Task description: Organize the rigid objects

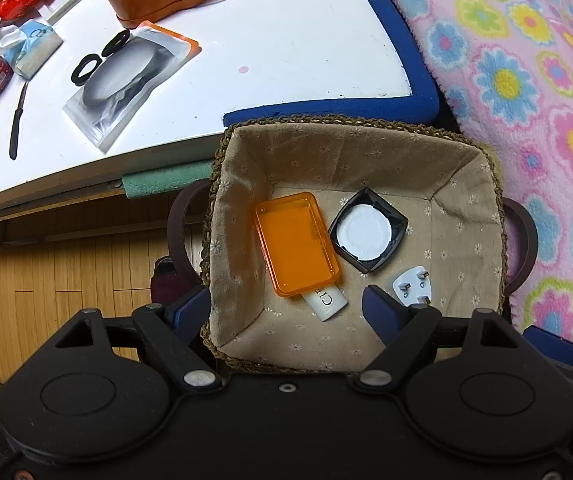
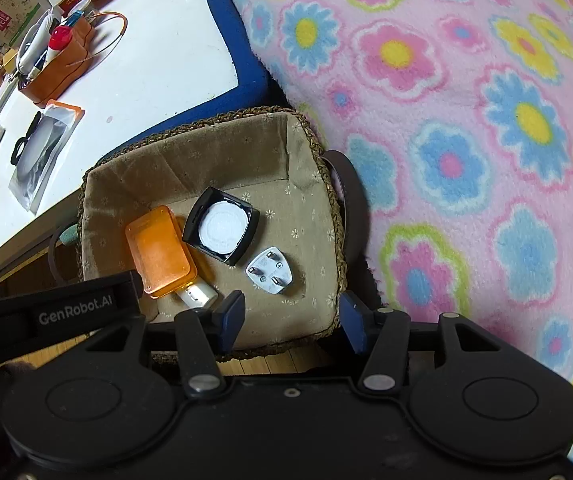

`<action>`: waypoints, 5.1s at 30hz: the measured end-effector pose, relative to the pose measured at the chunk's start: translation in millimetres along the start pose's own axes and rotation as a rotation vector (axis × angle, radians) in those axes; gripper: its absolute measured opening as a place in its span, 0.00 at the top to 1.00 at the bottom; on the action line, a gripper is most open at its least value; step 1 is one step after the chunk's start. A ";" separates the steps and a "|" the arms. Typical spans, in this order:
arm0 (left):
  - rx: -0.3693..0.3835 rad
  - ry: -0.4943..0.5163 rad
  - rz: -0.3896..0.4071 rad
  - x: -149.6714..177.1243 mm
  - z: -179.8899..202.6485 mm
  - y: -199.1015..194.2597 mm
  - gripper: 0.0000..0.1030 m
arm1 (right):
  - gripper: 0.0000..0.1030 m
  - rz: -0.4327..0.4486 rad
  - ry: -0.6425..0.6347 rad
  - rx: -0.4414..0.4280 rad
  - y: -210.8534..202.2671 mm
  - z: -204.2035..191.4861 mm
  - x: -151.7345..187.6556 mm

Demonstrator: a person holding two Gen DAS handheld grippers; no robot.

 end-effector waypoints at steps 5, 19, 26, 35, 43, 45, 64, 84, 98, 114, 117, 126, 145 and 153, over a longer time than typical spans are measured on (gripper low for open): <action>0.009 0.015 -0.002 0.5 2.7 -0.1 0.23 | 0.47 0.003 0.003 0.000 -3.2 4.0 1.1; 0.005 0.055 -0.009 3.9 7.6 2.0 0.23 | 0.38 0.023 0.021 0.005 -19.9 22.8 7.0; 0.015 0.083 -0.016 5.6 14.0 1.3 0.23 | 0.30 0.039 0.050 0.025 -33.0 41.8 11.8; 0.010 0.118 -0.031 9.9 20.1 3.4 0.22 | 0.24 0.079 0.072 0.062 -54.6 74.2 13.6; 0.032 0.112 -0.023 12.1 24.6 -1.5 0.22 | 0.23 0.089 0.091 0.106 -75.2 121.4 24.9; 0.034 0.118 -0.026 13.1 26.6 -1.4 0.22 | 0.22 0.096 0.104 0.140 -81.6 142.6 27.4; -0.016 0.228 -0.004 17.5 43.0 -7.9 0.22 | 0.19 0.146 0.265 0.301 -125.4 301.4 35.9; 0.291 0.607 0.110 81.6 247.2 -98.4 0.22 | 0.19 0.207 0.414 0.342 -151.3 393.3 41.0; 0.449 0.863 0.054 165.7 392.3 -126.8 0.18 | 0.19 0.246 0.461 0.312 -158.9 417.9 49.3; 0.205 0.701 0.125 66.6 361.1 -85.5 0.18 | 0.19 0.242 0.476 0.255 -148.0 424.2 57.5; 0.257 0.691 0.127 63.9 363.3 -93.7 0.18 | 0.19 0.238 0.477 0.251 -146.2 423.6 57.7; 0.374 0.883 0.179 91.2 404.9 -113.3 0.15 | 0.18 0.240 0.497 0.248 -148.7 428.6 59.2; 0.444 0.889 0.055 100.9 415.7 -83.2 0.34 | 0.18 0.234 0.488 0.245 -146.5 424.2 59.1; 0.429 0.816 0.040 94.7 400.6 -81.4 0.34 | 0.18 0.238 0.441 0.260 -143.0 407.6 46.9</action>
Point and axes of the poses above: each gripper's, at about its wrist camera, not at the fingertips, and y roughly the way its jaws point, z to its right, x to its underside, the point moved 10 cm from there along y, roughly the way its jaws point, and after that the axes turned 9 degrees about z, right-handed, at the moved point
